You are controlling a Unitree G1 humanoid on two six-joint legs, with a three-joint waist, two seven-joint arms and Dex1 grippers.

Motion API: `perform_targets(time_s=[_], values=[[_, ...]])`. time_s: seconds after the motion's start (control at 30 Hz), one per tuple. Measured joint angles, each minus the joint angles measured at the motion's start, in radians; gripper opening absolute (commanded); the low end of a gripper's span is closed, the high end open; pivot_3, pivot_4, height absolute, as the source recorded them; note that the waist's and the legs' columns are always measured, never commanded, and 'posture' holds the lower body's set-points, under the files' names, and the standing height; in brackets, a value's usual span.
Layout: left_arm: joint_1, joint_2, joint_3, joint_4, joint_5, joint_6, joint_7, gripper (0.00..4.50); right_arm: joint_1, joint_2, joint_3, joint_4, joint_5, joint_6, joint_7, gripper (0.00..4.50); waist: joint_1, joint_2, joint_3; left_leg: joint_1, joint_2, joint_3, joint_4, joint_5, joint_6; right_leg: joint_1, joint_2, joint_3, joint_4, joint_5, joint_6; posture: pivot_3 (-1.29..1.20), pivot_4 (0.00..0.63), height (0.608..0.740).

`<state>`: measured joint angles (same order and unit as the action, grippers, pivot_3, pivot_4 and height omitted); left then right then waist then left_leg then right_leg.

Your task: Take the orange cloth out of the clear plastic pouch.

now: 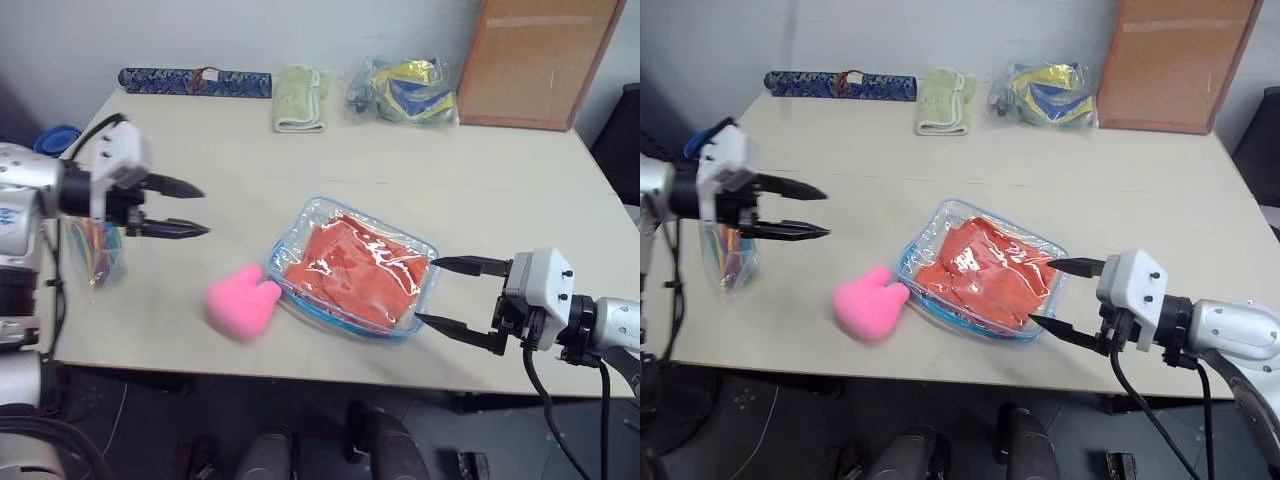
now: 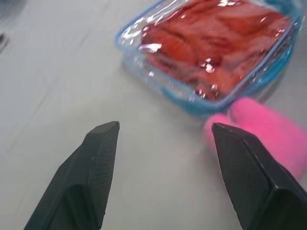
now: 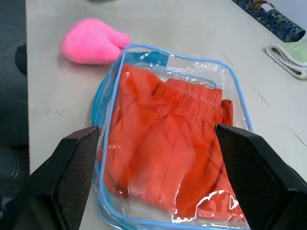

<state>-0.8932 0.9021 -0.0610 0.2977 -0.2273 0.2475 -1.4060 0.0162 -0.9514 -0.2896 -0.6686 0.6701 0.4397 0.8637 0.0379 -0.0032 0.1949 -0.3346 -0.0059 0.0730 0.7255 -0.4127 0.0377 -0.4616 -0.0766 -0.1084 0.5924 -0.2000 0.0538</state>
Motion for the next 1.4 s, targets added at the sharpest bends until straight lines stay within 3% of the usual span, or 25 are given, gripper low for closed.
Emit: perform_targets(time_s=[0.07,0.2,0.4,0.63,1.0,1.13,1.37,1.4], values=[[-0.013,-0.102,-0.091,-0.08,0.057,-0.106,0.021,3.27,-0.018,0.005,0.009,-0.011,0.006,0.023,-0.021,3.96,0.001,0.0,0.0,0.0,0.0,0.0,0.0,0.0,0.0,0.0,0.0,0.002,0.0,0.0,0.0,0.0,0.15,0.74],[0.0,-0.18,-0.202,-0.11,0.152,-0.29,0.03,3.27,-0.026,0.015,0.02,-0.036,0.006,0.042,-0.04,3.96,-0.015,0.0,0.0,0.001,0.002,0.003,0.0,0.0,-0.001,-0.001,0.002,0.003,0.0,0.0,0.0,0.0,0.15,0.74],[0.001,-0.172,-0.253,0.012,0.247,-0.567,0.029,3.27,-0.015,0.027,0.021,-0.058,0.006,0.064,-0.076,3.96,-0.014,0.0,0.0,0.002,0.003,0.003,0.0,0.001,-0.001,-0.001,0.002,0.004,0.001,0.0,-0.001,0.0,0.15,0.74],[0.005,-0.157,-0.263,0.09,0.287,-0.742,0.02,3.27,0.006,0.047,0.021,-0.089,-0.002,0.071,-0.106,3.96,-0.007,0.0,0.0,0.0,0.001,0.001,0.0,0.0,0.002,-0.001,0.0,0.003,-0.001,0.001,0.0,0.0,0.15,0.74],[0.012,-0.179,-0.266,0.141,0.314,-0.817,0.062,3.27,0.007,0.049,0.022,-0.099,-0.005,0.083,-0.112,3.96,-0.01,0.0,0.0,0.0,0.001,0.001,0.0,0.0,0.002,-0.001,0.001,0.003,-0.001,0.001,0.0,0.0,0.15,0.74],[0.013,-0.189,-0.267,0.148,0.324,-0.83,0.087,2.43,-0.002,0.049,0.036,-0.099,-0.013,0.083,-0.112,3.96,-0.01,0.0,0.0,0.0,0.001,0.001,0.0,0.0,0.002,-0.001,0.001,0.003,-0.001,0.001,0.0,0.0,0.15,0.74],[0.046,-0.19,-0.266,0.139,0.291,-0.788,0.062,0.13,-0.002,0.05,0.047,-0.097,-0.024,0.082,-0.109,3.96,-0.01,0.0,0.0,0.0,0.001,0.001,0.0,0.0,0.002,-0.001,0.001,0.003,-0.001,0.001,0.0,0.0,0.15,0.74],[0.047,-0.19,-0.263,0.132,0.275,-0.765,0.051,0.04,-0.003,0.05,0.047,-0.097,-0.025,0.082,-0.108,3.96,-0.01,0.0,0.0,0.0,0.001,0.001,0.0,0.0,0.002,-0.001,0.001,0.002,-0.001,0.001,0.0,0.0,0.15,0.74]])
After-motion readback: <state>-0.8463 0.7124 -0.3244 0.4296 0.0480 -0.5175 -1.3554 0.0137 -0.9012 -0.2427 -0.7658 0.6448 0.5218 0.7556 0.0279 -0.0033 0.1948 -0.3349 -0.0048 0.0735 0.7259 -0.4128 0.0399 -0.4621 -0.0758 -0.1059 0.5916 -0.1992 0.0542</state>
